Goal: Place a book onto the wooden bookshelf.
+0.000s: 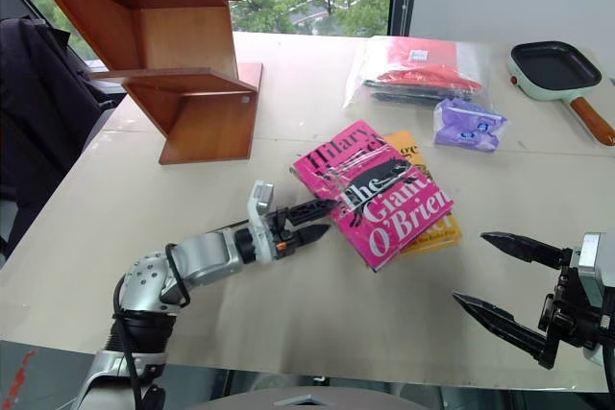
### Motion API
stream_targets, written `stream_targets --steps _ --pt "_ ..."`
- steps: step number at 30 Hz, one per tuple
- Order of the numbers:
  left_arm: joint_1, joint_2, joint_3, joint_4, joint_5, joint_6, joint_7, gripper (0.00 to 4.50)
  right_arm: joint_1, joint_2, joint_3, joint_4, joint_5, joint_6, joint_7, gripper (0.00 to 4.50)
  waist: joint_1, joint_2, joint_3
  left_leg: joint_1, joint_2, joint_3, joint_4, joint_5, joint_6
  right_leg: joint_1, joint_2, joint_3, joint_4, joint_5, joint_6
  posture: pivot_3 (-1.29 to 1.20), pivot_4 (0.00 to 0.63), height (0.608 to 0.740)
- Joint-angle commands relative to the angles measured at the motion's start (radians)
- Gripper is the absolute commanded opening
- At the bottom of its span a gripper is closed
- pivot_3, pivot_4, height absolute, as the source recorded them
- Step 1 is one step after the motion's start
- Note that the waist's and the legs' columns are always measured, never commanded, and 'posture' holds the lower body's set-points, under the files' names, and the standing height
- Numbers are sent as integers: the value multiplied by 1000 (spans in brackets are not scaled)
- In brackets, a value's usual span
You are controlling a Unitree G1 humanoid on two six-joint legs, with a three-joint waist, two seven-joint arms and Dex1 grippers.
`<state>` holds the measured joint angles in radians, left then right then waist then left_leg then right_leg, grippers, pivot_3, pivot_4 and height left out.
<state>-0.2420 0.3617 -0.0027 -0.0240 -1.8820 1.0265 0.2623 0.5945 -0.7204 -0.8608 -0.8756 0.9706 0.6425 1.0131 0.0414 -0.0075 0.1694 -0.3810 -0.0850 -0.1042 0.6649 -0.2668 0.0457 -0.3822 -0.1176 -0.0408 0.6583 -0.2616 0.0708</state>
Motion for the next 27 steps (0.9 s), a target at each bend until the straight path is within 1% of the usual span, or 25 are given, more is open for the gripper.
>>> stream_targets --steps 1,6,9,10,11,13,14,15,16,18,19,23,27 --pt "-16 -50 -22 31 39 -15 0 4500 3 0 5 -16 10 -42 -15 4429 2 0 0 0 0 0 0 0 0 0 0 0 0 0 0 0 150 740" --pt "-39 -123 -17 72 113 -30 -16 4500 4 -5 13 -7 30 -72 -5 4429 4 0 -1 0 0 0 0 0 0 0 -1 0 0 0 0 0 150 740" --pt "-52 -153 -2 85 123 -33 -15 4500 15 -11 1 7 29 -65 -29 4429 5 0 -1 0 0 0 0 0 0 1 -1 0 0 0 0 0 150 740" --pt "-55 -158 3 89 129 -31 -16 3973 21 -16 -1 10 22 -64 -31 4500 5 0 -1 0 0 0 0 0 0 1 -1 0 0 0 0 0 150 740" --pt "-59 -162 8 93 138 -30 -18 3637 30 -20 -4 11 9 -60 -41 4500 5 0 -1 0 0 0 0 0 0 0 -1 0 0 0 0 0 150 740" --pt "-63 -173 22 98 150 -32 -23 2759 41 -21 -6 12 8 -59 -58 4500 4 0 -1 0 0 0 0 0 0 0 -1 0 0 0 0 0 150 740" --pt "-65 -175 29 99 153 -34 -25 2517 46 -23 -7 13 2 -61 -62 4500 4 0 -1 0 0 0 0 0 0 0 -1 0 0 0 0 0 150 740" --pt "-66 -178 35 99 156 -33 -27 2079 49 -25 -7 13 -2 -65 -63 4500 5 0 -1 0 0 0 0 0 0 0 -1 0 0 0 0 0 150 740" --pt "-66 -181 45 97 154 -34 -28 1733 49 -27 -6 14 -4 -66 -68 4500 5 0 -1 0 0 0 0 0 0 0 -1 0 0 0 0 0 150 740" --pt "-59 -173 72 48 148 -37 -51 942 39 -30 3 22 -7 -71 -81 4500 4 0 0 0 0 0 0 0 0 0 -1 -1 0 0 0 0 150 740" --pt "-58 -165 85 20 150 -42 -62 678 31 -32 6 28 -5 -71 -88 4500 3 -1 0 0 0 0 0 0 0 0 -1 -1 0 0 0 0 150 740" --pt "-76 -111 138 -105 196 -73 -132 669 -22 -42 28 62 3 -77 -104 4500 -4 -3 1 -2 0 0 -1 0 0 -3 0 0 0 0 0 0 150 740" --pt "-143 12 163 -256 345 -107 -276 669 -113 -55 71 141 -1 -81 -108 4500 -1 -5 3 -6 1 0 -1 1 -2 -6 0 0 -1 0 0 0 150 740"
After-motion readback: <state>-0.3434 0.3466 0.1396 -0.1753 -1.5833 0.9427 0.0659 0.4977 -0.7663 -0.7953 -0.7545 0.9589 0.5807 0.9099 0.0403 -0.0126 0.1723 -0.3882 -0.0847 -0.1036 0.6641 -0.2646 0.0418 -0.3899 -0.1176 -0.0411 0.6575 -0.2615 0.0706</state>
